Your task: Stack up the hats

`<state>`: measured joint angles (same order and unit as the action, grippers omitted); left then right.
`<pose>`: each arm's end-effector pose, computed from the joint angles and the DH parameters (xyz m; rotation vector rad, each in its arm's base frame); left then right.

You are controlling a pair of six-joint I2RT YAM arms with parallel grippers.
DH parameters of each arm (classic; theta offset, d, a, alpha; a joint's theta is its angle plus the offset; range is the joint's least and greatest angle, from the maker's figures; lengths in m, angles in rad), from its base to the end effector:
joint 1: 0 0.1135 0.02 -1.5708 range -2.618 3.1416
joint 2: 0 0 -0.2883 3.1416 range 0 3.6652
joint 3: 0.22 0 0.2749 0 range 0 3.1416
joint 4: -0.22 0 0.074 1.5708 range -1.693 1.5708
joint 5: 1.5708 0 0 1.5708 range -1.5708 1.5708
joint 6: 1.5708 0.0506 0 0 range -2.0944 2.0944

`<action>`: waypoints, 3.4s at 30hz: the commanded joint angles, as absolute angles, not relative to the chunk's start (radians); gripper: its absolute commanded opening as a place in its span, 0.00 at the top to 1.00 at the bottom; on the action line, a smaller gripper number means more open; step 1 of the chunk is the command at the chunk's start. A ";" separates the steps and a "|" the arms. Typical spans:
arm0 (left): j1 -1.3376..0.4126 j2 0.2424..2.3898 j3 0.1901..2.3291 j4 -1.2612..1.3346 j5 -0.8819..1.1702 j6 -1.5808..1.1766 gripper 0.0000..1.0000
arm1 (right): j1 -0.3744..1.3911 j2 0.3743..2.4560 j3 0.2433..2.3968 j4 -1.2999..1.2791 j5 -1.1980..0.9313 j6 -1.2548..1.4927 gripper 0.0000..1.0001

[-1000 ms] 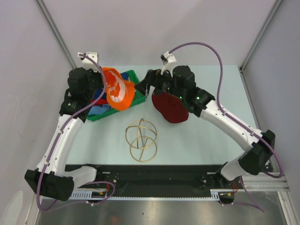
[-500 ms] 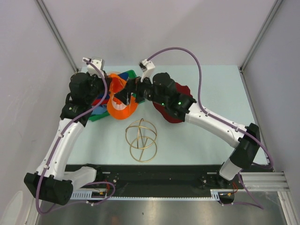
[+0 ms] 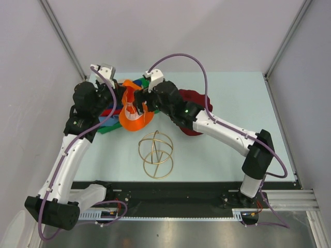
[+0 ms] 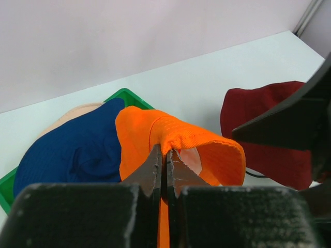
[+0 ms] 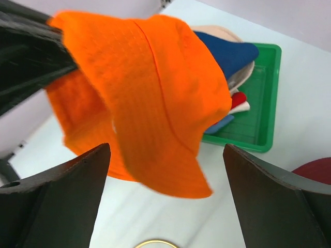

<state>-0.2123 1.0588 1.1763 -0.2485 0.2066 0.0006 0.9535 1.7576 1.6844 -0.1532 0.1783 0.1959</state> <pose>0.2526 -0.0651 0.4397 0.3349 1.6770 -0.3334 0.2771 0.3749 0.4092 -0.5583 1.7562 0.6573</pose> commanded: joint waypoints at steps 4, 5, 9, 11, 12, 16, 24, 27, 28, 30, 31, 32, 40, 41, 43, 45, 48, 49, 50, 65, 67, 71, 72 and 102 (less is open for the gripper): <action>-0.218 1.022 1.172 -0.193 0.287 -0.003 1.00 | 0.968 1.815 1.740 -0.146 0.288 0.086 0.08; -0.218 1.020 1.173 -0.192 0.290 -0.003 1.00 | 0.969 1.824 1.740 -0.147 0.305 0.080 0.12; -0.218 1.019 1.172 -0.199 0.279 0.021 1.00 | 0.968 1.815 1.704 -0.121 0.379 0.051 0.44; -0.216 1.014 1.169 -0.206 0.247 0.028 1.00 | 0.965 1.807 1.701 -0.118 0.391 0.034 0.74; -0.216 1.015 1.166 -0.206 0.235 0.032 1.00 | 0.960 1.804 1.704 -0.120 0.399 0.026 0.82; -0.215 1.023 1.163 -0.206 0.204 0.040 0.99 | 0.939 1.793 1.735 -0.114 0.393 0.002 1.00; -0.207 1.032 1.154 -0.201 0.133 0.012 0.19 | 0.813 1.891 1.980 -0.140 0.354 -0.092 1.00; -0.206 1.040 1.149 -0.196 0.140 0.006 0.02 | 0.761 1.960 2.109 -0.137 0.347 -0.118 1.00; -0.206 1.042 1.150 -0.196 0.140 0.006 0.00 | 0.737 2.001 2.140 -0.135 0.347 -0.124 1.00; -0.201 1.043 1.150 -0.198 0.138 0.006 0.00 | 0.712 2.038 2.226 -0.130 0.362 -0.152 1.00; -0.198 1.043 1.149 -0.198 0.138 0.006 0.00 | 0.701 2.055 2.239 -0.121 0.371 -0.162 1.00; -0.196 1.042 1.149 -0.196 0.137 0.008 0.00 | 0.678 2.068 2.244 -0.115 0.388 -0.176 1.00; -0.186 1.040 1.152 -0.201 0.138 -0.018 0.00 | 0.623 1.892 1.927 0.101 0.515 -0.356 1.00; -0.184 1.040 1.152 -0.202 0.138 -0.018 0.00 | 0.620 1.853 1.895 0.110 0.526 -0.365 1.00; -0.184 1.037 1.152 -0.201 0.138 -0.018 0.00 | 0.618 1.813 1.810 0.126 0.557 -0.382 1.00; -0.184 1.035 1.150 -0.199 0.137 -0.020 0.00 | 0.623 1.754 1.719 0.155 0.581 -0.416 1.00; -0.184 1.034 1.150 -0.201 0.140 -0.020 0.00 | 0.630 1.679 1.629 0.198 0.635 -0.452 1.00; -0.184 1.035 1.149 -0.201 0.141 -0.020 0.00 | 0.630 1.660 1.590 0.199 0.649 -0.454 1.00; -0.184 1.037 1.149 -0.199 0.143 -0.021 0.00 | 0.632 1.643 1.566 0.199 0.653 -0.459 1.00; -0.187 1.069 1.149 -0.167 0.316 -0.109 0.00 | 0.742 1.408 1.186 0.184 0.834 -0.399 1.00; -0.202 1.100 1.147 -0.152 0.357 -0.146 0.00 | 0.759 1.388 1.118 0.215 0.873 -0.394 1.00; -0.253 1.150 1.169 -0.158 0.382 -0.178 0.00 | 0.785 1.348 1.033 0.281 0.907 -0.379 1.00; -0.265 1.157 1.170 -0.160 0.382 -0.189 0.00 | 0.796 1.342 1.019 0.288 0.926 -0.376 1.00; -0.606 1.410 1.232 -0.015 0.393 -0.443 0.04 | 0.721 1.405 0.968 0.239 0.895 -0.078 1.00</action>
<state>-0.6022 1.3987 1.1610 -0.1059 0.3767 -0.3943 0.7490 1.3960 0.9165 0.1959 0.9554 -0.1299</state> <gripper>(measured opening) 0.976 0.018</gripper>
